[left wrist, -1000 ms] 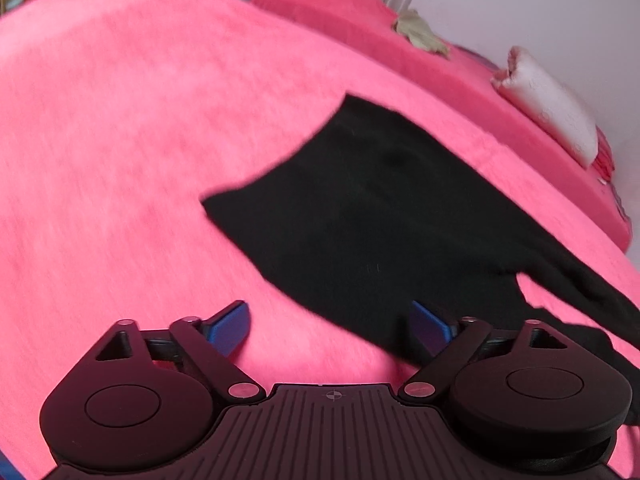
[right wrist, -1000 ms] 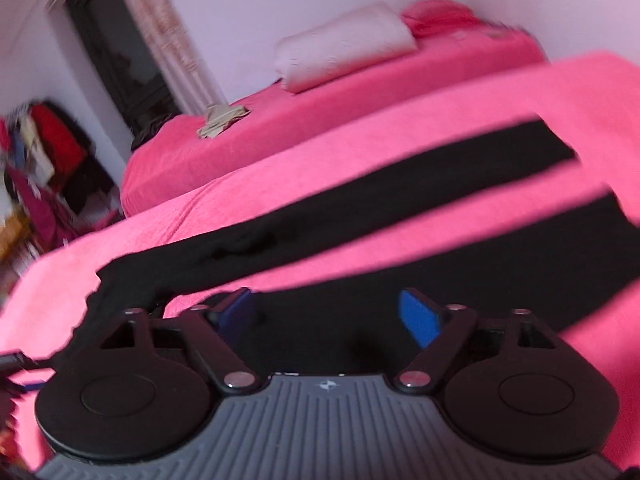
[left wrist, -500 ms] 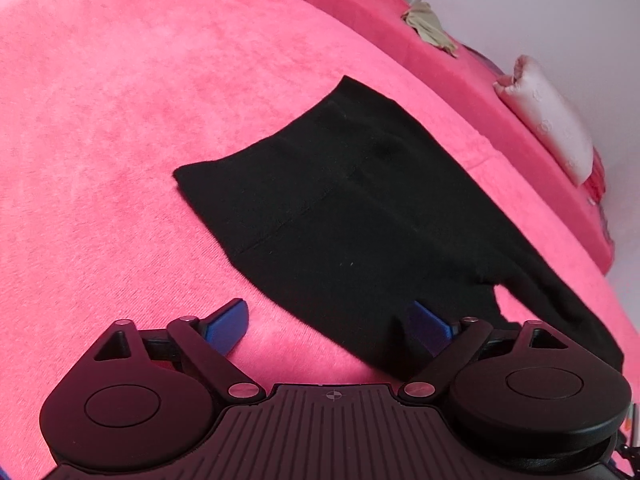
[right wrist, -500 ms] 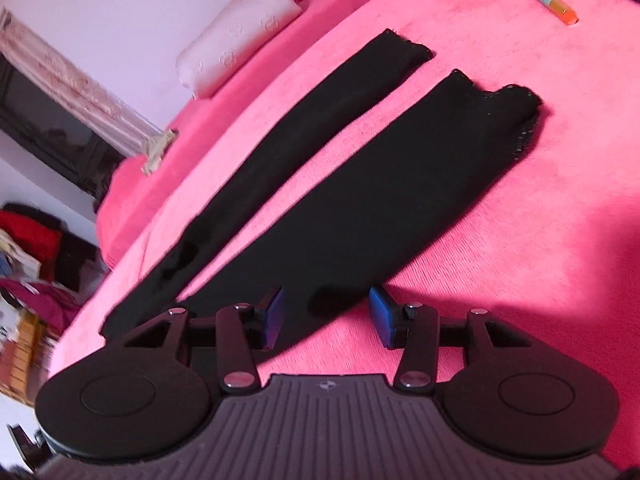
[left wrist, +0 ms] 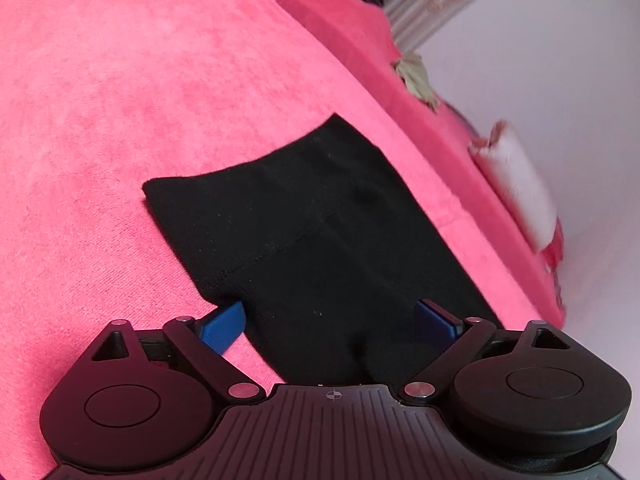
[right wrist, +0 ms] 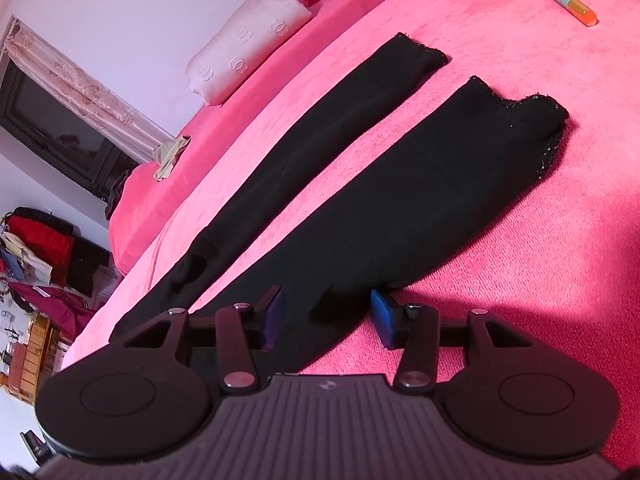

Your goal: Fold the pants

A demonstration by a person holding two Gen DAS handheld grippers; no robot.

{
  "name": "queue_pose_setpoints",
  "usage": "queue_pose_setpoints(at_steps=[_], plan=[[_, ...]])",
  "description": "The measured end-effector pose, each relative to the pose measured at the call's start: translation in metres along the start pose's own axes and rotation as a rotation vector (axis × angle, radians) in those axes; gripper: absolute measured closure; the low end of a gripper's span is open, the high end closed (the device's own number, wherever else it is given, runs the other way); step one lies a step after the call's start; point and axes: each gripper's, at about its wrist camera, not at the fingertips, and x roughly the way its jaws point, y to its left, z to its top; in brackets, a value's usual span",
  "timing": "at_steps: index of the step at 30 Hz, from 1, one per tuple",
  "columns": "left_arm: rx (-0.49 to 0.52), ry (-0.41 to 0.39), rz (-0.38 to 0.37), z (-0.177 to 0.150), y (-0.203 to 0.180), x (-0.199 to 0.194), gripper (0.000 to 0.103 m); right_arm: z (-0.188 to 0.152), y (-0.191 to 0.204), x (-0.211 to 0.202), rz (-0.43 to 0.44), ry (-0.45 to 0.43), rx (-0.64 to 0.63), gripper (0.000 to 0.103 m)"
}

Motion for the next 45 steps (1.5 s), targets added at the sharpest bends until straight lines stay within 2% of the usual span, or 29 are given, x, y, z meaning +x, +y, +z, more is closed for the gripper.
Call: queue_pose_setpoints(at_steps=[5, 6, 7, 15, 18, 19, 20, 22, 26, 32, 33, 37, 40, 41, 42, 44, 45], plan=[[-0.010, -0.026, 0.047, -0.003, 0.006, -0.008, 0.000, -0.005, -0.007, -0.003, -0.007, -0.017, -0.020, 0.074], [-0.011, -0.025, 0.062, -0.002, 0.007, -0.009, 0.000, -0.004, -0.010, -0.003, 0.001, -0.018, -0.008, 0.074], [-0.013, -0.023, 0.078, -0.001, 0.009, -0.009, 0.009, -0.004, -0.011, -0.003, 0.005, -0.017, 0.003, 0.075], [-0.088, -0.031, -0.014, 0.003, 0.028, -0.008, 0.011, -0.008, 0.003, -0.003, -0.056, -0.017, -0.038, 0.073], [-0.071, -0.033, -0.022, 0.003, 0.030, -0.007, 0.014, -0.008, 0.005, -0.001, -0.064, -0.028, -0.053, 0.073], [-0.060, -0.032, -0.024, 0.003, 0.030, -0.007, 0.013, -0.009, 0.007, 0.000, -0.071, -0.034, -0.061, 0.075], [-0.050, -0.033, -0.022, 0.004, 0.030, -0.008, 0.014, -0.009, 0.008, 0.001, -0.079, -0.040, -0.066, 0.082], [-0.042, -0.040, -0.024, 0.007, 0.030, -0.009, 0.020, -0.009, 0.012, 0.001, -0.092, -0.052, -0.085, 0.090], [-0.010, -0.079, -0.039, 0.013, 0.022, -0.015, 0.021, -0.003, 0.022, -0.005, -0.068, -0.077, -0.096, 0.092], [0.061, -0.124, -0.058, 0.048, -0.010, -0.003, 0.022, 0.033, 0.041, -0.005, -0.005, -0.104, -0.108, 0.093], [0.064, -0.140, -0.051, 0.057, -0.016, 0.002, 0.024, 0.042, 0.045, -0.001, 0.001, -0.111, -0.103, 0.093], [0.084, -0.174, -0.055, 0.098, -0.037, 0.034, 0.024, 0.079, 0.056, 0.025, 0.020, -0.122, -0.074, 0.093], [0.109, -0.121, -0.026, 0.117, -0.051, 0.072, 0.023, 0.110, 0.060, 0.062, -0.007, -0.110, -0.061, 0.093], [0.118, -0.101, -0.024, 0.119, -0.055, 0.081, 0.023, 0.120, 0.060, 0.074, -0.025, -0.115, -0.059, 0.100], [0.134, -0.087, -0.022, 0.119, -0.059, 0.087, 0.023, 0.130, 0.059, 0.088, -0.045, -0.118, -0.050, 0.100], [0.184, -0.088, -0.026, 0.115, -0.067, 0.090, 0.019, 0.146, 0.053, 0.113, -0.063, -0.102, -0.027, 0.100], [0.211, -0.089, -0.021, 0.111, -0.070, 0.088, 0.013, 0.152, 0.051, 0.122, -0.087, -0.097, -0.030, 0.098]])
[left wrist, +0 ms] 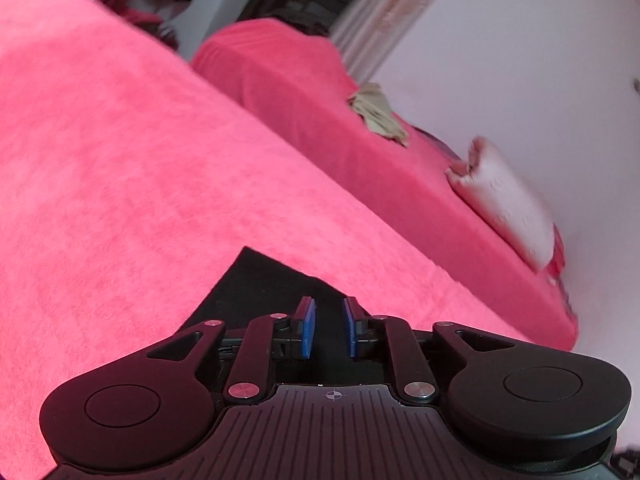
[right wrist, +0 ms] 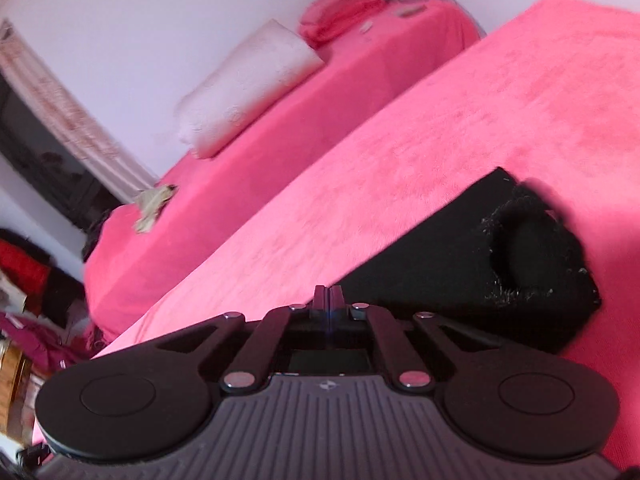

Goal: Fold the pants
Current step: 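Lift the legs with the right gripper and fold them toward the waistband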

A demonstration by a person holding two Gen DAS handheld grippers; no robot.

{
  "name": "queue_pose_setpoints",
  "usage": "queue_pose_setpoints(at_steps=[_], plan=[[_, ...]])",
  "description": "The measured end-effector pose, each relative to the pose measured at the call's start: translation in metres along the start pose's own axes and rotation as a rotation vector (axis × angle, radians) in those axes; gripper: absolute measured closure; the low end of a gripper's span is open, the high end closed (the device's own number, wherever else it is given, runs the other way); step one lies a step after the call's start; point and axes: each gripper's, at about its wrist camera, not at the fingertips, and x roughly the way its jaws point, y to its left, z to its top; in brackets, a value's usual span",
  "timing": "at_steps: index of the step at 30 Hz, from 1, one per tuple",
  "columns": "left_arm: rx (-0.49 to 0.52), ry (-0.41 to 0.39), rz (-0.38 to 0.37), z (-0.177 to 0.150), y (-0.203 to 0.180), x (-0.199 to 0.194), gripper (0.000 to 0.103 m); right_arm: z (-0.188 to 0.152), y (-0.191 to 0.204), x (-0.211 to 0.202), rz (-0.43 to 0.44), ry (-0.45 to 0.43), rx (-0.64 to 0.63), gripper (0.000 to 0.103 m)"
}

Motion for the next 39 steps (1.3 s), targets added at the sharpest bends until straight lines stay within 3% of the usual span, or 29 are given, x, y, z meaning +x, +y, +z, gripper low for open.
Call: queue_pose_setpoints(at_steps=[3, 4, 5, 7, 8, 12, 14, 20, 24, 25, 29, 31, 35, 39], plan=[[0.078, 0.010, -0.021, -0.010, -0.005, -0.016, 0.000, 0.007, -0.005, 0.000, -0.015, -0.024, -0.028, 0.094], [0.099, 0.013, -0.021, -0.014, -0.005, -0.024, 0.000, 0.006, -0.007, -0.006, -0.015, -0.034, -0.048, 0.084], [0.117, 0.008, -0.022, -0.018, -0.004, -0.031, 0.000, 0.003, -0.007, -0.014, -0.019, -0.054, -0.080, 0.063], [0.145, -0.007, -0.007, -0.027, -0.002, -0.046, 0.000, -0.010, -0.001, -0.030, -0.029, -0.095, -0.188, 0.039], [0.149, -0.012, 0.004, -0.030, 0.000, -0.052, 0.000, -0.020, 0.007, -0.037, -0.032, -0.102, -0.265, 0.034], [0.135, 0.011, 0.038, -0.039, 0.007, -0.059, 0.000, -0.067, 0.055, -0.055, 0.058, -0.076, -0.552, 0.030], [0.124, 0.019, 0.036, -0.044, 0.009, -0.062, 0.000, -0.095, 0.090, -0.060, 0.152, -0.053, -0.701, 0.023], [0.134, 0.012, 0.013, -0.061, 0.010, -0.079, 0.000, -0.198, 0.194, -0.055, 0.442, 0.081, -1.091, 0.021], [0.176, 0.087, -0.008, -0.076, 0.008, -0.080, 0.000, -0.254, 0.234, -0.037, 0.501, 0.150, -1.245, 0.026], [0.189, 0.113, -0.022, -0.082, 0.006, -0.082, 0.000, -0.261, 0.237, -0.034, 0.498, 0.159, -1.254, 0.030], [0.139, 0.260, -0.149, -0.109, 0.008, -0.089, 0.000, -0.258, 0.215, -0.034, 0.423, 0.157, -1.259, 0.029], [0.088, 0.317, -0.174, -0.112, 0.010, -0.078, 0.000, -0.254, 0.200, -0.036, 0.367, 0.161, -1.257, 0.028], [-0.076, 0.358, -0.168, -0.104, 0.019, -0.040, 0.000, -0.245, 0.175, -0.049, 0.292, 0.153, -1.221, 0.029], [-0.157, 0.374, -0.142, -0.095, 0.017, -0.026, 0.000, -0.203, 0.134, -0.070, 0.258, 0.155, -0.981, 0.028]])
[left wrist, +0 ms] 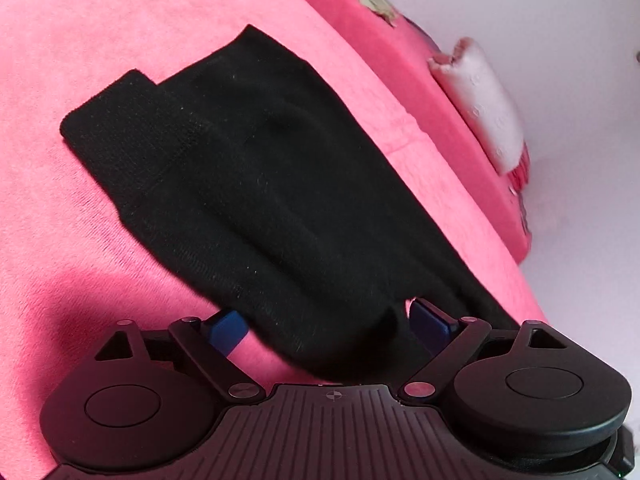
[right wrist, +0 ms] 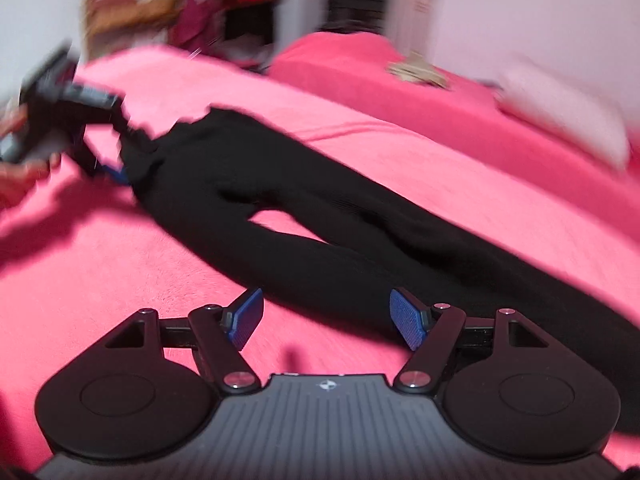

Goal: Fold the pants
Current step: 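Lift the legs with the right gripper and fold them toward the waistband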

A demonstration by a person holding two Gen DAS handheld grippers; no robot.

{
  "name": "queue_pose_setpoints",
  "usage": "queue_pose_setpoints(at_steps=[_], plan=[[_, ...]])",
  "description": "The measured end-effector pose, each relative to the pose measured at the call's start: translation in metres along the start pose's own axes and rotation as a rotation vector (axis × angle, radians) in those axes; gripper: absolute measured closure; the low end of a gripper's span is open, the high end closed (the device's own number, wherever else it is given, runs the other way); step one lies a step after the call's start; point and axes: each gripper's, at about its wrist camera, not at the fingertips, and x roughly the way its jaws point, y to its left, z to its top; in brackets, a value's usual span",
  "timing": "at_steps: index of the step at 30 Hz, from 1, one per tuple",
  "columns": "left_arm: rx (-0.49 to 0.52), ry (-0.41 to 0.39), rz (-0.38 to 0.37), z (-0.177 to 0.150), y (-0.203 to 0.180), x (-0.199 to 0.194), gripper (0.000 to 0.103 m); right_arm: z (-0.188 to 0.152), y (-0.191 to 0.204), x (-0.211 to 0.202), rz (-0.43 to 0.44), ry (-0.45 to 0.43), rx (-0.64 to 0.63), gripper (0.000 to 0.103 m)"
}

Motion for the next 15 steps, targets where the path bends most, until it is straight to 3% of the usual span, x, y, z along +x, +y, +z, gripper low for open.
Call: queue_pose_setpoints(at_steps=[5, 10, 12, 13, 15], plan=[[-0.032, 0.015, 0.049, 0.012, -0.009, 0.015, 0.000, -0.030, -0.091, -0.052, -0.128, -0.072, 0.414, 0.025], [-0.068, 0.021, 0.144, 0.020, -0.024, 0.022, 0.000, -0.037, -0.154, -0.069, -0.205, -0.150, 0.725, 0.032], [-0.070, 0.018, 0.196, 0.020, -0.028, 0.021, 0.000, -0.025, -0.161, -0.062, -0.230, -0.145, 0.722, 0.037], [-0.061, 0.016, 0.227, 0.020, -0.031, 0.020, 0.000, -0.017, -0.160, -0.062, -0.241, -0.148, 0.659, 0.038], [-0.057, 0.013, 0.271, 0.022, -0.033, 0.019, 0.000, 0.002, -0.147, -0.053, -0.341, -0.135, 0.452, 0.034]])
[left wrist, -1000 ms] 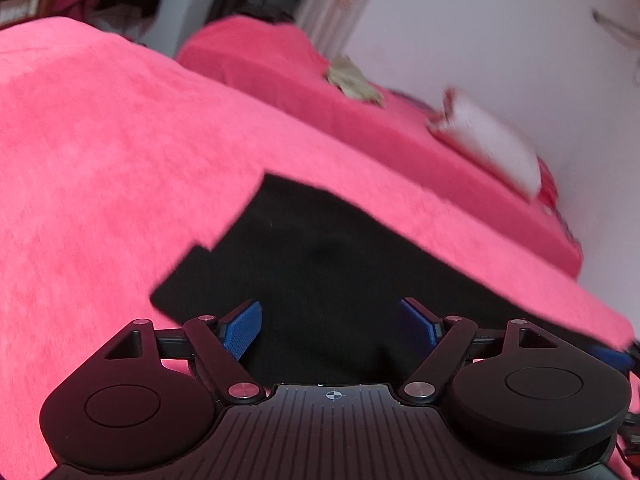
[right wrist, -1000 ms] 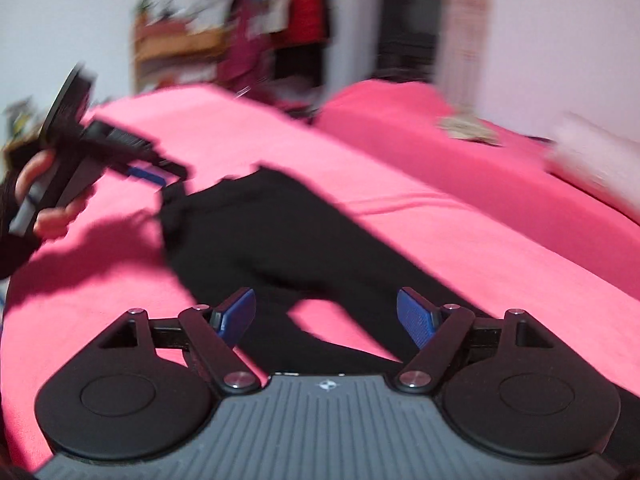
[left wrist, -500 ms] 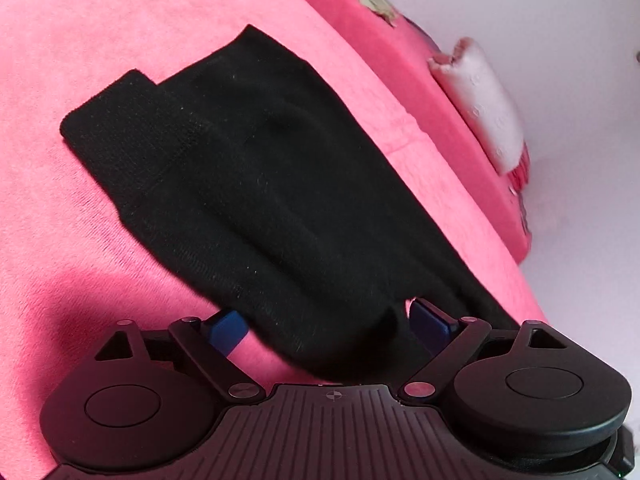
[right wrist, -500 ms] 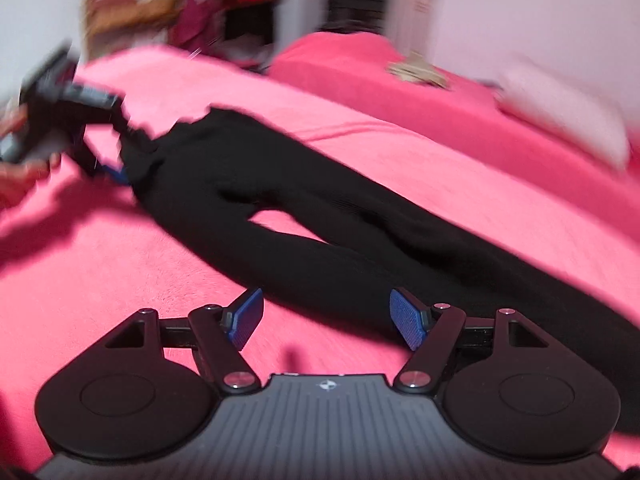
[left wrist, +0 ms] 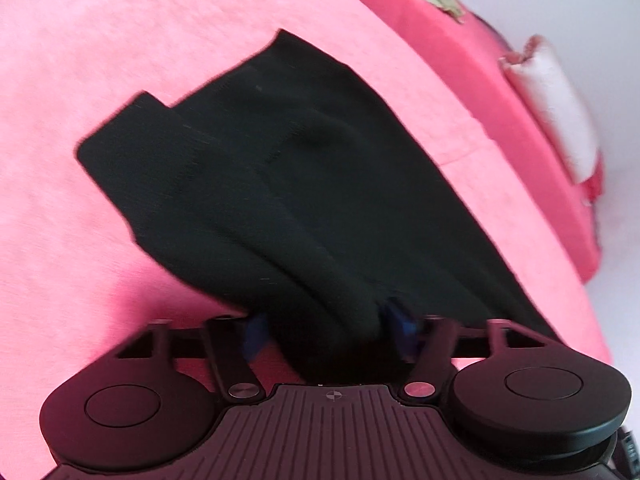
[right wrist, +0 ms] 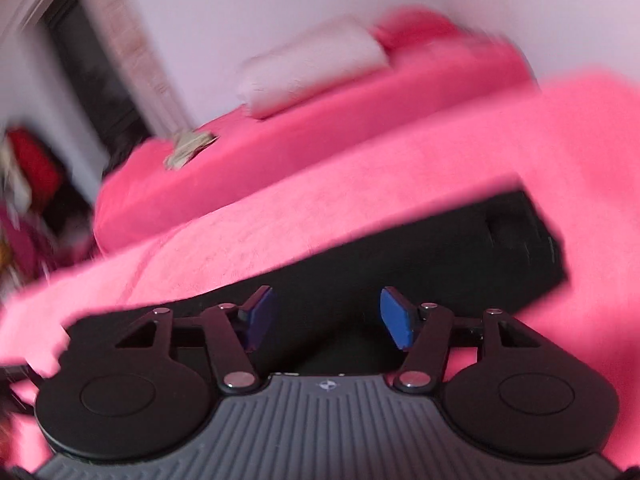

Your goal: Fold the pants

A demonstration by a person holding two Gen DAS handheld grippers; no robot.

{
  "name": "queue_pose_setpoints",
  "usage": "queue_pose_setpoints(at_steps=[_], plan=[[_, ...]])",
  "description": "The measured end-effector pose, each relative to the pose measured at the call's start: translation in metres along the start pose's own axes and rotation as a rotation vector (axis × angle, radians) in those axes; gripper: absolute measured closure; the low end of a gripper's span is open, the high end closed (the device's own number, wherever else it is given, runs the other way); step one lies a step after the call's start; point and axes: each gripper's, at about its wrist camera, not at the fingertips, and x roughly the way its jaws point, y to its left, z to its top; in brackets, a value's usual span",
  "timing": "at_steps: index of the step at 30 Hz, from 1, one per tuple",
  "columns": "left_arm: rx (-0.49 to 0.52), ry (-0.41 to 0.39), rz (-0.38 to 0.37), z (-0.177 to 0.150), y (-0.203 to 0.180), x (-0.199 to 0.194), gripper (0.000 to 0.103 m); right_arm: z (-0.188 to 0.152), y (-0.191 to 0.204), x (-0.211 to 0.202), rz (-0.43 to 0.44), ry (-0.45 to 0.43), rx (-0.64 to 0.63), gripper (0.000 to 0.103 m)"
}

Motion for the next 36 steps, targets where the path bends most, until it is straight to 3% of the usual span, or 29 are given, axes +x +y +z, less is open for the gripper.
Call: queue_pose_setpoints(at_steps=[2, 6, 7, 9, 10, 13, 17, 18, 19, 20, 22, 25, 30, 33, 36], plan=[[-0.014, -0.002, 0.007, 0.002, 0.003, 0.001, 0.000, 0.004, 0.012, 0.015, -0.038, 0.020, -0.139, 0.023], [-0.042, -0.011, 0.001, 0.004, 0.009, 0.001, 0.006, 0.002, 0.008, 0.051, -0.025, 0.132, -0.069, 0.027], [-0.043, -0.016, -0.001, 0.004, 0.009, 0.001, 0.009, -0.002, 0.008, 0.057, -0.029, 0.130, -0.078, 0.036], [-0.040, -0.030, -0.014, 0.006, 0.008, -0.001, 0.011, -0.013, 0.010, 0.066, -0.083, 0.158, -0.108, 0.093], [-0.033, -0.037, -0.021, 0.010, 0.005, -0.002, 0.011, -0.017, 0.010, 0.069, -0.092, 0.168, -0.110, 0.101], [-0.016, -0.061, -0.043, 0.024, -0.005, -0.004, 0.012, -0.018, 0.010, 0.056, -0.109, 0.092, -0.104, 0.101], [0.000, -0.083, -0.080, 0.055, -0.023, 0.003, 0.012, 0.006, -0.009, 0.047, -0.100, 0.010, -0.017, 0.101], [0.004, -0.066, -0.088, 0.066, -0.029, 0.010, 0.011, 0.011, -0.014, 0.048, -0.062, 0.013, -0.011, 0.098], [-0.014, -0.050, -0.090, 0.075, -0.030, 0.016, 0.005, 0.015, -0.015, 0.051, -0.030, 0.020, -0.025, 0.089], [-0.038, -0.029, -0.101, 0.085, -0.029, 0.022, 0.004, 0.017, -0.016, 0.050, -0.021, 0.022, -0.057, 0.060], [-0.064, 0.031, -0.124, 0.101, -0.027, 0.031, 0.000, 0.015, -0.006, 0.048, -0.030, 0.001, -0.170, 0.022], [-0.095, 0.039, -0.161, 0.115, -0.017, 0.026, 0.000, 0.003, 0.010, 0.046, -0.012, 0.033, -0.358, 0.020], [-0.124, -0.065, -0.169, 0.126, -0.002, 0.002, 0.000, -0.008, 0.016, 0.068, -0.028, 0.123, -0.467, 0.020], [-0.076, -0.080, -0.150, 0.121, -0.002, -0.006, 0.000, -0.005, 0.006, 0.077, -0.057, 0.134, -0.442, 0.020], [0.058, -0.096, -0.114, 0.104, -0.009, -0.011, 0.000, 0.005, -0.019, 0.074, -0.078, 0.086, -0.334, 0.020]])
